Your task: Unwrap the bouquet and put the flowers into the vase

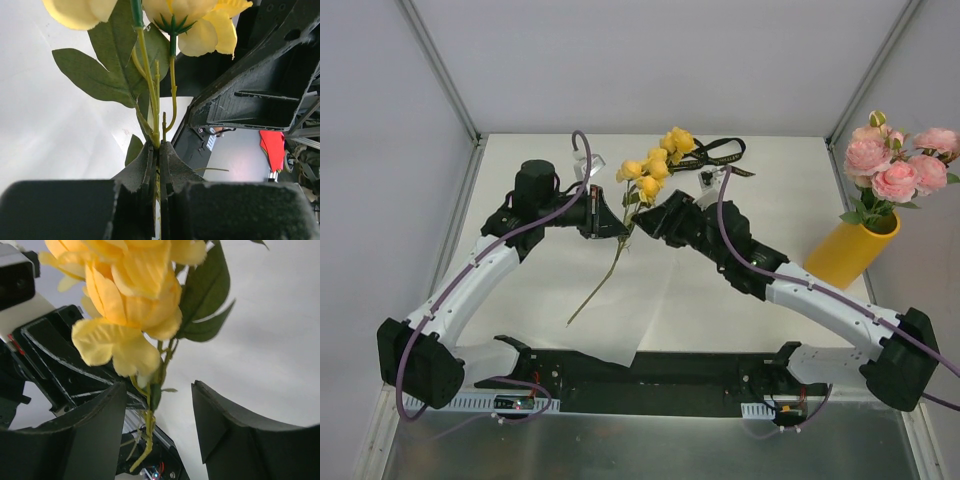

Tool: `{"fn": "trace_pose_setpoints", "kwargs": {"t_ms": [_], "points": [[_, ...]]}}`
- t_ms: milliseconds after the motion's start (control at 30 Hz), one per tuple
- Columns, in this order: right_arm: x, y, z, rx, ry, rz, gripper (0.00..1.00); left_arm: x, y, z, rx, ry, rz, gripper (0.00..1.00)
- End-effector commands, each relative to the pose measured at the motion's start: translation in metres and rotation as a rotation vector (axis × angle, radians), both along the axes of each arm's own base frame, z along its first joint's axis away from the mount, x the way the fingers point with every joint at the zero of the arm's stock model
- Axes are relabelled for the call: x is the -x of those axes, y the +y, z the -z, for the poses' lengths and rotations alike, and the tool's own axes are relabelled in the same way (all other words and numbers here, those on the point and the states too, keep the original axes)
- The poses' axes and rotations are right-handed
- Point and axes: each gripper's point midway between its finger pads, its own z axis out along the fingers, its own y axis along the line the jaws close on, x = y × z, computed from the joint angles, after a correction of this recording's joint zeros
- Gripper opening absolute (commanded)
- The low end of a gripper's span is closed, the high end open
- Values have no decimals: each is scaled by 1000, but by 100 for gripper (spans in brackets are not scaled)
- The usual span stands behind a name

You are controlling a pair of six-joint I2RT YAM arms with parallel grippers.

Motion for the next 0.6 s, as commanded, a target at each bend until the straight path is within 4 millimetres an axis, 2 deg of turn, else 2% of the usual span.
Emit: {"fn": "trace_pose_setpoints", "kwargs": {"t_ms": [0, 200, 333, 500, 533, 567], "points": [[-18, 8, -61, -132, -138, 78, 59, 16, -6, -27, 77, -110, 92, 0], [-27, 14, -52, -127, -92, 118, 47, 21, -9, -29, 105, -110, 128, 0], [-28, 17, -54, -131, -93, 124, 39, 21, -11, -29, 109, -102, 135, 0], [-31, 9, -56, -118, -118, 165, 4, 21, -10, -28, 107, -105, 131, 0], [-32, 7, -56, -114, -128, 172, 0, 21, -10, -28, 107, -106, 130, 0], [-32, 6, -56, -114, -136, 172, 0, 21, -10, -28, 106, -105, 127, 0]]}}
